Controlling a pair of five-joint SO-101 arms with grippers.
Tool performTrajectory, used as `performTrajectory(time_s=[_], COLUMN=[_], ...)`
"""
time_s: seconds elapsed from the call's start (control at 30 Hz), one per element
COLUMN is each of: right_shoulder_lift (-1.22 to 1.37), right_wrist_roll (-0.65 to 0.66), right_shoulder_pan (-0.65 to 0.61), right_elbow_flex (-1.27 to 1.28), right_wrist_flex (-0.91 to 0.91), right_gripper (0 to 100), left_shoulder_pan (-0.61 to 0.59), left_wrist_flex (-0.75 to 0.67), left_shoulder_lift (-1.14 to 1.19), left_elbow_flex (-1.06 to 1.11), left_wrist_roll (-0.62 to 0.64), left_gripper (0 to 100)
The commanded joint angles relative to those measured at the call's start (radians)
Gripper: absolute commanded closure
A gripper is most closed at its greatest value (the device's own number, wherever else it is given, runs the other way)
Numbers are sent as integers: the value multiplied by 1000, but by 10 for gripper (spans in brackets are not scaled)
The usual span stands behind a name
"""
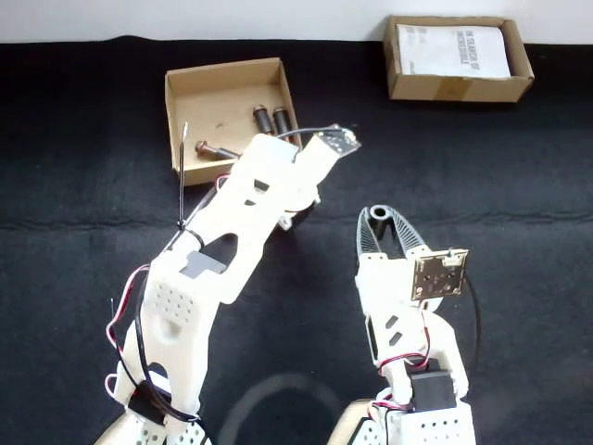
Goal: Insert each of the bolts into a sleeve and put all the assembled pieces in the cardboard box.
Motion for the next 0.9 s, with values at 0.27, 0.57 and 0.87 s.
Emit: performTrajectory(time_s=[0.27,0.57,0.87], right_shoulder_lift=[-18,-19,-19], right_wrist_roll=[8,9,8], right_shoulder_pan=[-96,-151,-151], right_elbow_flex=[142,142,142], right_wrist_flex=[-4,-4,-4], right_gripper=[991,991,991], left_shoulder_pan=[8,7,33], left_wrist_flex=[-29,-26,-204], left_shoulder_lift=[-303,-599,-1058], left_elbow_flex=[-13,-10,282], left_wrist_roll=[316,534,600], left_gripper=[991,991,992])
